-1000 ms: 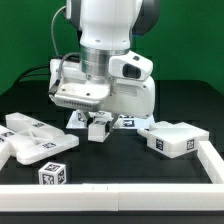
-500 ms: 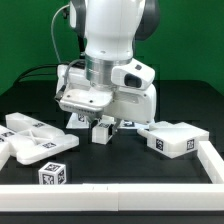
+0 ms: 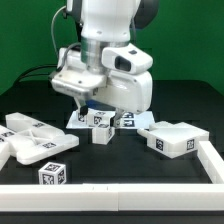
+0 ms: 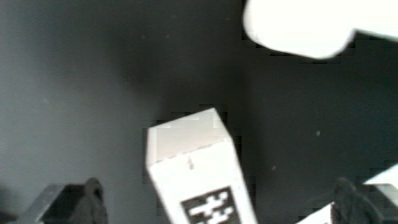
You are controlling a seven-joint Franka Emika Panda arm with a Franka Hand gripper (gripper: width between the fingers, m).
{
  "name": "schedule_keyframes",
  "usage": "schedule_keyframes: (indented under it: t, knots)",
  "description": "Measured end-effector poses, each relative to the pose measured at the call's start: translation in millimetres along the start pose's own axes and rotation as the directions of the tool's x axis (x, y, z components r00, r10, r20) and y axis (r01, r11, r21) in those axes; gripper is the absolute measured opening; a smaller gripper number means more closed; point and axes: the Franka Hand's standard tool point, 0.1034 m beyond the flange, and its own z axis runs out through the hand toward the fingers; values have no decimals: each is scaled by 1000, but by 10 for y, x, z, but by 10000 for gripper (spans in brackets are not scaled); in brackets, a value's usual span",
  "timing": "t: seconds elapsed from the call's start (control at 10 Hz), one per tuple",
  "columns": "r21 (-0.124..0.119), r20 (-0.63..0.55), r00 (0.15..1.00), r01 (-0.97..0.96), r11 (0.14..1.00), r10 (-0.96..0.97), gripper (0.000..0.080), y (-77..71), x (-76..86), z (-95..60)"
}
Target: Assemble chair
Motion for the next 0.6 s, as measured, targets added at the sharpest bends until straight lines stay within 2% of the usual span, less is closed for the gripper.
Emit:
schedule_keyframes:
  t: [0.1,0.2,0.3,0.4,0.6]
  knots:
    - [-17,23,990,-141,990,141,647,130,9,-131]
    - [-32,29,973,-230,973,230,647,243,53,-183]
    - [-52,27,911,-409,911,411,648,404,138,-221]
    - [-62,21,886,-462,885,463,648,462,163,-220]
    - [-62,12,814,-579,813,580,648,446,159,-212]
